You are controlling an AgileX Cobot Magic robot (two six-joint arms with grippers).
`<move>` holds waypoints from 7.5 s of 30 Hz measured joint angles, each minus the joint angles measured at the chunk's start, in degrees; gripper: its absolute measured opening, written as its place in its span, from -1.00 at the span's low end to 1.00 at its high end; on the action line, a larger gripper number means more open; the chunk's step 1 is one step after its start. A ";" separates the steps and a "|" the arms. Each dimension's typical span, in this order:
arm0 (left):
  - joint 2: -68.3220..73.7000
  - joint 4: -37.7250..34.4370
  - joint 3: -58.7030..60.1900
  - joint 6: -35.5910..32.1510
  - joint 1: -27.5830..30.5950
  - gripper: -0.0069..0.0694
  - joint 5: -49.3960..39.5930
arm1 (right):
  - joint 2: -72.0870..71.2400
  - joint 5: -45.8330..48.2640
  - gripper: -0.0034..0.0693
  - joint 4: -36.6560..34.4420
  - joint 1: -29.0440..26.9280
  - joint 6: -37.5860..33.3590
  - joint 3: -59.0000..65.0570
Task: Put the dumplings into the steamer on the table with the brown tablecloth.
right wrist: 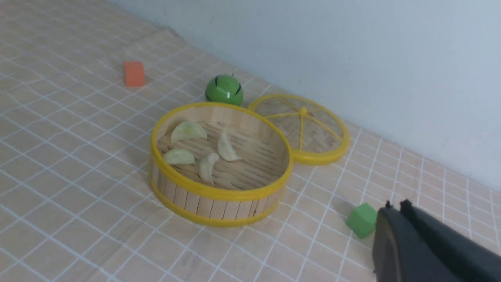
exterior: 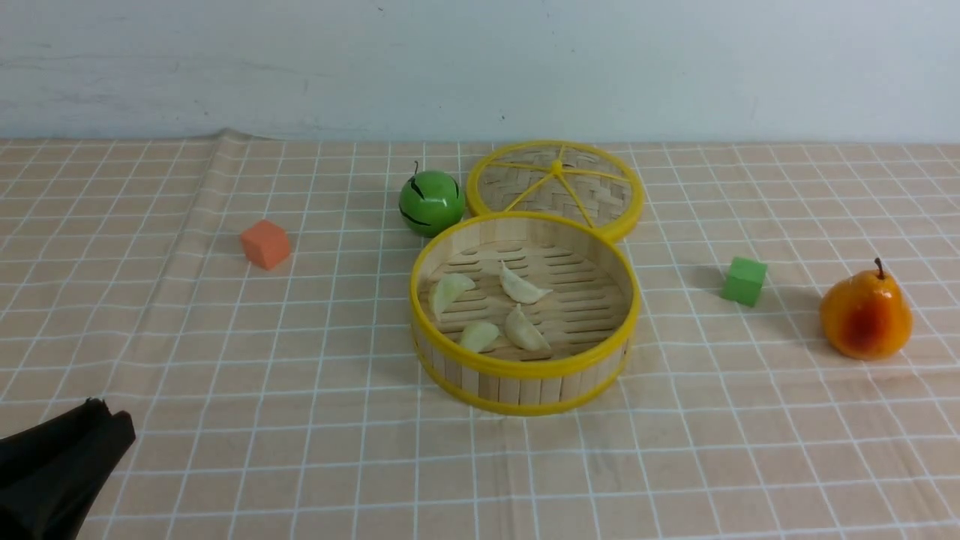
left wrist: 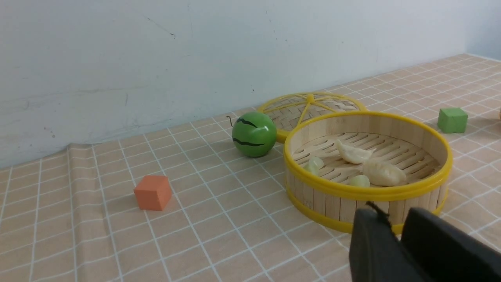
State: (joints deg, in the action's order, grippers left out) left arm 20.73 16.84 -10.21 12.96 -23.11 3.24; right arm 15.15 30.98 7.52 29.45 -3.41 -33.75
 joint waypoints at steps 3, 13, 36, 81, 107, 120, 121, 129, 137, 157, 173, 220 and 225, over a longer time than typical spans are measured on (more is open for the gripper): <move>0.00 0.00 0.00 0.01 0.00 -0.52 -0.12 | -12.45 -10.70 -0.94 0.55 0.00 0.05 11.79; 0.07 0.00 0.05 0.20 0.00 -0.50 -0.75 | -13.29 -44.40 -0.93 -6.84 -0.70 9.76 33.01; 0.64 0.00 0.05 0.20 0.00 -0.46 -1.05 | -15.19 -25.71 -0.91 -6.93 -8.06 12.01 35.19; 0.64 0.00 0.05 0.20 0.00 -0.39 -1.05 | -15.24 -9.18 -0.91 -10.80 -25.98 3.86 34.69; 0.64 0.00 0.05 0.20 0.00 -0.34 -1.05 | -15.24 -9.18 -0.86 -10.99 -25.87 3.41 34.69; -21.20 -0.55 9.95 -0.86 13.49 -0.31 -10.40 | -15.30 -9.18 -0.81 -11.11 -25.81 3.41 34.69; -21.21 -0.65 9.95 -0.86 13.97 -0.31 -10.20 | -15.30 -9.18 -0.81 -11.10 -25.81 3.41 34.69; -21.28 -5.83 11.87 1.37 22.90 -0.31 -9.79 | -15.30 -9.18 -0.78 -11.24 -25.76 3.41 34.69; -21.28 -10.79 11.87 1.44 21.39 -0.31 -23.46 | -15.30 -9.18 -0.74 -11.24 -25.76 3.41 34.69; -21.28 -18.19 11.98 -5.19 21.33 -0.86 -25.40 | -15.30 -9.18 -0.67 -11.24 -25.76 3.41 34.69; -21.28 -19.23 11.98 -6.90 21.33 -0.86 -25.40 | -15.30 -9.18 -0.65 -11.24 -25.76 3.41 34.69; -21.28 -19.23 11.98 -6.96 21.33 -0.86 -25.40 | -15.30 -9.18 -0.53 -11.24 -25.76 3.41 34.69; -21.28 -19.23 11.98 -6.96 21.33 -0.86 -25.40 | -15.30 -9.18 -0.53 -11.24 -25.76 3.41 34.69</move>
State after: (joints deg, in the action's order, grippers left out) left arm -0.54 -2.39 1.77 6.00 -1.78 -22.15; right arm -0.15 21.81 -3.72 3.69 0.00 0.95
